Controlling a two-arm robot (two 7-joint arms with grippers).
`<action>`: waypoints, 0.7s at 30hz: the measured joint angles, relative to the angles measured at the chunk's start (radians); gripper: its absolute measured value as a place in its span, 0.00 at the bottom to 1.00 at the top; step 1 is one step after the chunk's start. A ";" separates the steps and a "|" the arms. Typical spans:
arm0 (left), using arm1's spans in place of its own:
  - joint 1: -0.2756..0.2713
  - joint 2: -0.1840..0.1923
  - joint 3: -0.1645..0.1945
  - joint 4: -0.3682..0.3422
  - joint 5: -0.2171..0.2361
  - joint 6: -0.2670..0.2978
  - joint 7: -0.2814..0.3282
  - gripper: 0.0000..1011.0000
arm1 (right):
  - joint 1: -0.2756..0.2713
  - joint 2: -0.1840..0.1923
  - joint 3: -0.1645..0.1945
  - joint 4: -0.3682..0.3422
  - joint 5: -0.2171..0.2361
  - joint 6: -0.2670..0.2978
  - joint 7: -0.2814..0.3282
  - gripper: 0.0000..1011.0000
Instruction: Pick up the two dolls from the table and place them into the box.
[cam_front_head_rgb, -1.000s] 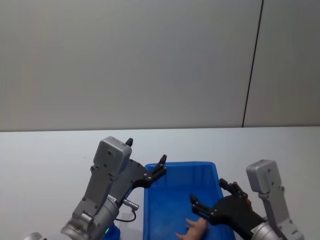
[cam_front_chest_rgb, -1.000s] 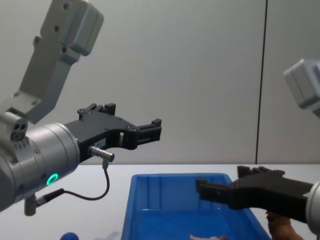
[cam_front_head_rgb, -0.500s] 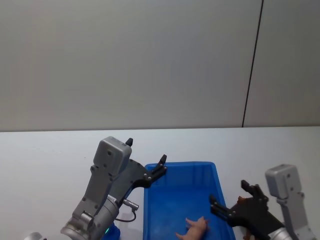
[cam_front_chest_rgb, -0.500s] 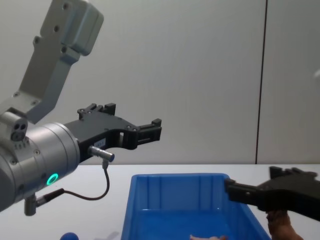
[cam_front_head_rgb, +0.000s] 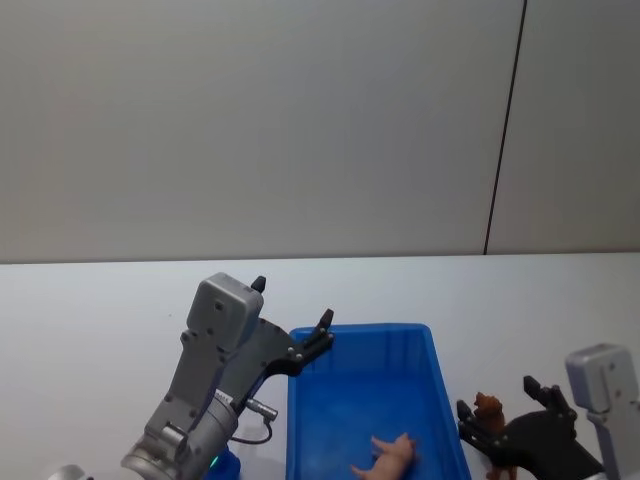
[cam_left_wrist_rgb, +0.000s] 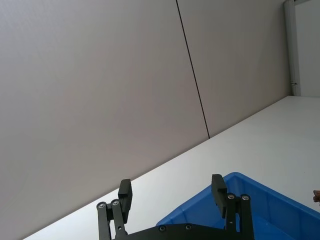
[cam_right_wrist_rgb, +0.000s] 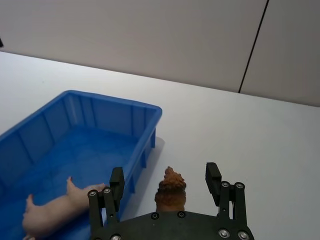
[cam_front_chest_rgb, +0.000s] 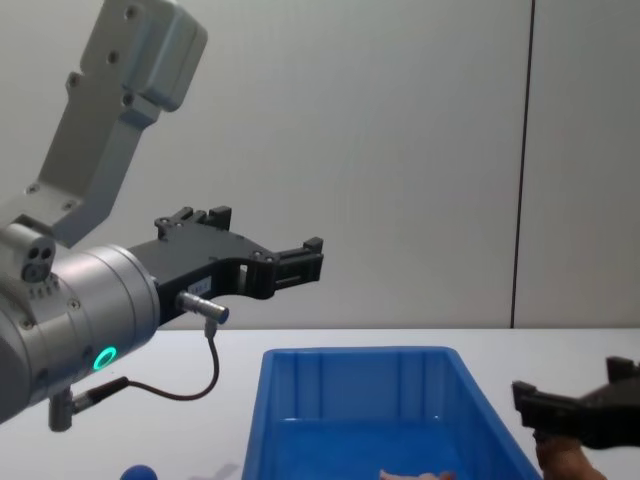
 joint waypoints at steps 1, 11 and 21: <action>0.000 0.000 0.000 0.000 0.000 0.000 0.000 0.99 | -0.004 0.003 0.002 0.000 0.001 0.003 -0.006 0.99; 0.000 0.000 0.000 0.000 0.000 0.000 0.000 0.99 | -0.020 0.011 0.009 0.016 0.011 0.017 -0.014 0.99; 0.000 0.000 0.000 0.000 0.000 0.000 0.000 0.99 | -0.023 0.007 0.009 0.061 0.019 0.023 0.003 0.99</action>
